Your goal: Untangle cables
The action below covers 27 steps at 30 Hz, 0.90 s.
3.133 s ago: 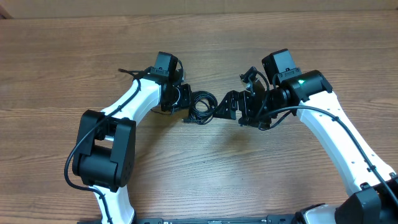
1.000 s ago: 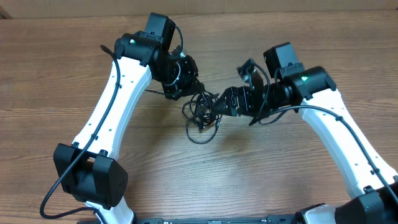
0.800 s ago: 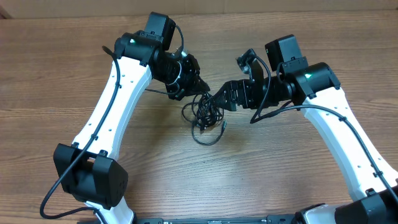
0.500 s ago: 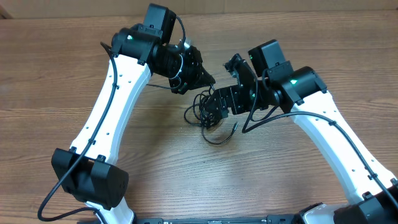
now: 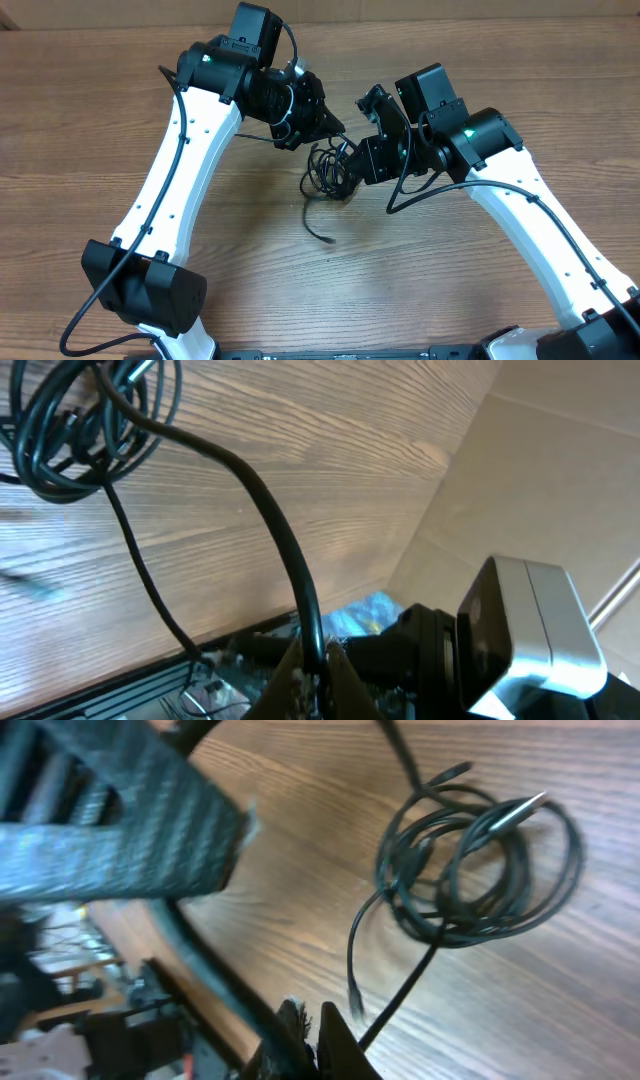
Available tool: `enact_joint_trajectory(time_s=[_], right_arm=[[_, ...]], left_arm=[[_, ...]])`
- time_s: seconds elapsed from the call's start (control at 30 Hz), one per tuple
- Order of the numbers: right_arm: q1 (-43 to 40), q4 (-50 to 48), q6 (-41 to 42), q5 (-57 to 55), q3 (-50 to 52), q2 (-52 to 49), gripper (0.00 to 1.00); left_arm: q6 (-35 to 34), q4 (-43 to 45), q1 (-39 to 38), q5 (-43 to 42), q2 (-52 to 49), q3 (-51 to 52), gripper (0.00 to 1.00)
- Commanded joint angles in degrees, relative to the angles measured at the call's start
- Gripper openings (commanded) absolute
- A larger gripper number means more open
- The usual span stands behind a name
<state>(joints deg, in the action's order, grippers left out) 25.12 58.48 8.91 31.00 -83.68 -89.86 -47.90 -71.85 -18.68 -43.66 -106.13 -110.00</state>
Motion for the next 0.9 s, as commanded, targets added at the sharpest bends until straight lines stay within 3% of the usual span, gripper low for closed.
enact_joint_trajectory(time_s=[0.0,0.2,0.23,0.3,0.53,0.67,0.7,0.73,0.8,0.87], right_arm=[[-0.5,-0.6,3.4,6.0,-3.3,1.8,0.04],[-0.5,0.9,6.2,7.3,-11.8,6.0,0.04],[-0.5,1.4,6.6,7.3,-13.6,6.9,0.04],[-0.5,2.1,7.4,7.3,-15.6,8.0,0.04],[-0.5,1.0,10.5,7.3,-19.6,12.4,0.04],[-0.5,-2.0,12.8,7.2,-20.4,14.3,0.04],[-0.5,-3.2,12.8,7.2,-20.8,14.8,0.04],[-0.5,-4.1,13.1,7.2,-21.1,15.0,0.04],[-0.6,-7.3,15.0,6.3,-22.4,15.7,0.04],[-1.2,-11.4,16.7,5.8,-25.1,16.1,0.04]], left_arm=[[1.6,-1.4,-0.2,4.6,2.3,-1.6,0.04],[1.6,-3.1,-0.2,13.8,2.3,-1.6,0.06],[1.6,-3.4,-0.2,15.6,2.3,-1.6,0.14],[1.6,-3.8,-0.2,16.6,2.3,-1.6,0.20],[2.2,-0.2,0.2,4.3,2.3,-1.6,0.25],[3.2,1.6,0.8,-0.7,2.3,-1.6,0.43],[3.7,1.5,1.0,-0.2,2.3,-1.6,0.51],[4.3,1.4,1.1,0.7,2.3,-1.6,0.63],[6.3,-0.1,1.2,6.3,2.3,-1.6,0.96],[7.6,-4.0,1.2,13.7,2.3,-1.6,0.97]])
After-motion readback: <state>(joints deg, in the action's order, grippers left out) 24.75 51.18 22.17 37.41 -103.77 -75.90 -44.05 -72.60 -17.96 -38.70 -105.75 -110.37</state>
